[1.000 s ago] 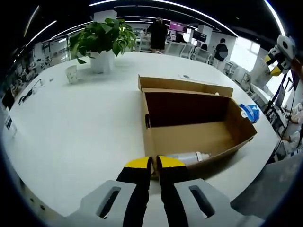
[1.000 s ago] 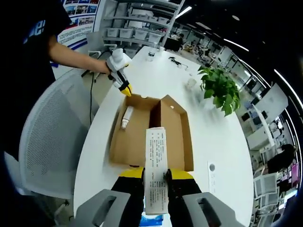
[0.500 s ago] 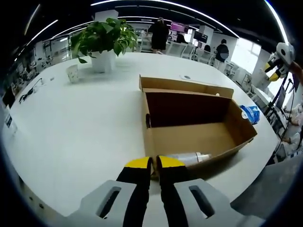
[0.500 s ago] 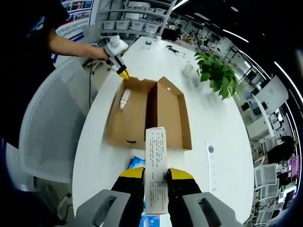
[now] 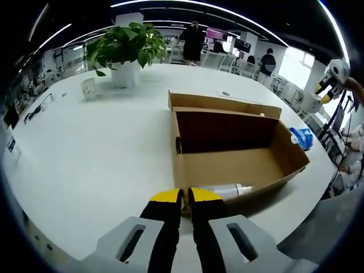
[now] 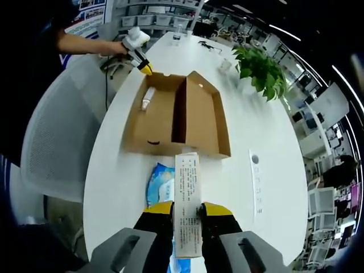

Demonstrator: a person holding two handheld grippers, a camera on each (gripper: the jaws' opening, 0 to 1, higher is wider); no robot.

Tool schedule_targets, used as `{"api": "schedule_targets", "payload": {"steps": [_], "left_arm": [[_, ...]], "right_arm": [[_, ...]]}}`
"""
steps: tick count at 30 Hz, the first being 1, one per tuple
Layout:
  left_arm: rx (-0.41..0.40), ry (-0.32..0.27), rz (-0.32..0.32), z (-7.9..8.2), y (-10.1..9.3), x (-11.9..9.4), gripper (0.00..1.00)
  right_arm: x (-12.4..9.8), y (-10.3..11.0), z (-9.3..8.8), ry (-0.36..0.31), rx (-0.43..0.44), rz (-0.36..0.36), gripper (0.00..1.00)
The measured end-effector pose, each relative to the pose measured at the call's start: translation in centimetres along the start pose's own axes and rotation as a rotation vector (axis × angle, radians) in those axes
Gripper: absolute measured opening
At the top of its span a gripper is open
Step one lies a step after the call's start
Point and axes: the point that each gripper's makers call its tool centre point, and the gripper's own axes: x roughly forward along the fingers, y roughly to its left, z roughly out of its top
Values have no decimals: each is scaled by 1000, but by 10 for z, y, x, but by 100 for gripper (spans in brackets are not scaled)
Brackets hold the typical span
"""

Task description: Operate the shoe box by opening the lid, removing the specified soft item, and placing it in the target area until the item is outside and the box remains undamaged.

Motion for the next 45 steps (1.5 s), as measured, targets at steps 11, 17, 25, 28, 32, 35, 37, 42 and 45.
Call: {"api": "schedule_targets", "payload": {"steps": [11,17,25,28,32,35,37,42,45], "left_arm": [[18,13,5,0,0,0,3],[26,16,10,0,-1,0,3],[30,23,18,0,-2,0,3],[34,24,23,0,-2,0,3],[35,25,25,0,-2,0,3],[37,26,29,0,-2,0,3],[37,26,30,0,-2,0,3],[40,25,35,0,-2,0,3],[42,25,36,1,-2,0,3]], "right_arm": [[7,-6,-40,60,20,19,14],[14,-9,-62,95,24,26,14],[27,-10,-94,158,15,45,14],[31,-14,-102,168,24,44,14],[36,-18,-114,187,28,42,14],[41,-20,-123,201,28,44,14],[44,-21,-128,211,29,44,14],[53,-23,-141,226,34,47,14],[58,-26,-149,228,44,43,14]]}}
